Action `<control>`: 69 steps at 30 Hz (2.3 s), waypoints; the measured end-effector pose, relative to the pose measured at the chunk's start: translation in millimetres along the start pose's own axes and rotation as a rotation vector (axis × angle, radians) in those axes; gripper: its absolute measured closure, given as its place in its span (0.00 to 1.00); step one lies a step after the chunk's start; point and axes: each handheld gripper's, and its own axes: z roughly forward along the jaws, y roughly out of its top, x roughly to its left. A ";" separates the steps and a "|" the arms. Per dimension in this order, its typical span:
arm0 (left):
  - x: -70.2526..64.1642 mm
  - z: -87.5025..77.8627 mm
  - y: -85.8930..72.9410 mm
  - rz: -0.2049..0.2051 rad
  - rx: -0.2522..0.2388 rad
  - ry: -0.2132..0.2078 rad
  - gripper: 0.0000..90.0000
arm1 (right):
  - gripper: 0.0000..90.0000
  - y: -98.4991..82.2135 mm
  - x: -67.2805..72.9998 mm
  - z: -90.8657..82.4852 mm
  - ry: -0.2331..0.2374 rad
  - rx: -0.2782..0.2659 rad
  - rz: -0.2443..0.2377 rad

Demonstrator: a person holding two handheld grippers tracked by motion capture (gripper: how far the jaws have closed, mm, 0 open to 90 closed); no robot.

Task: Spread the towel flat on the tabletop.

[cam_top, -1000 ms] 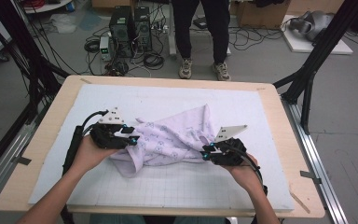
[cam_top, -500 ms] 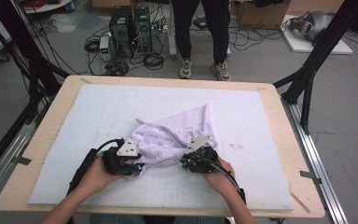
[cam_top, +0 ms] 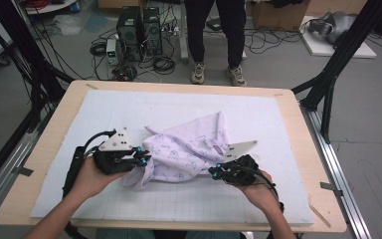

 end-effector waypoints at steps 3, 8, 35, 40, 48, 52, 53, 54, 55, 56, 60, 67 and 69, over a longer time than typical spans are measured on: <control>4.1 -5.6 -0.4 -0.018 -0.014 0.015 0.91 | 0.99 0.3 -0.2 -27.3 -0.028 -0.021 -0.003; 21.2 6.6 -19.6 -0.060 0.043 0.056 0.91 | 0.99 -3.0 -16.4 -50.6 -0.088 -0.033 0.033; -5.2 67.1 -48.9 -0.037 0.203 -0.063 0.52 | 0.68 -4.5 3.7 49.5 -0.055 0.032 0.004; -5.3 77.6 -71.6 -0.055 0.231 -0.098 0.81 | 0.78 -0.8 7.3 69.1 -0.057 0.043 -0.011; -9.8 55.8 -65.4 -0.027 0.190 -0.104 0.99 | 0.96 0.0 11.3 52.7 0.019 0.025 -0.017; -16.6 39.0 -49.5 -0.001 0.144 -0.108 0.99 | 0.96 1.9 18.0 22.3 0.031 0.007 -0.025; -19.6 34.0 -43.7 0.013 0.126 -0.104 0.99 | 0.96 2.6 19.2 15.8 0.033 0.000 -0.019; -21.4 30.2 -39.3 0.026 0.117 -0.101 0.99 | 0.96 4.2 20.7 5.0 0.037 -0.010 -0.015; -23.4 26.6 -35.4 0.031 0.106 -0.100 0.99 | 0.96 6.1 22.0 -4.1 0.038 -0.009 -0.015; -24.9 22.7 -31.6 0.038 0.100 -0.100 0.99 | 0.96 8.4 23.2 -13.2 0.046 -0.013 -0.014; -26.3 13.4 -24.3 0.048 0.078 -0.091 0.99 | 0.95 21.6 24.5 -43.7 0.012 -0.001 -0.036; 3.2 37.6 -54.0 -0.021 0.155 -0.013 0.99 | 0.95 36.0 -7.2 -7.9 -0.020 0.033 0.008; 13.0 45.7 -63.9 -0.048 0.185 -0.004 0.99 | 0.95 35.6 -18.7 16.9 -0.017 0.053 0.031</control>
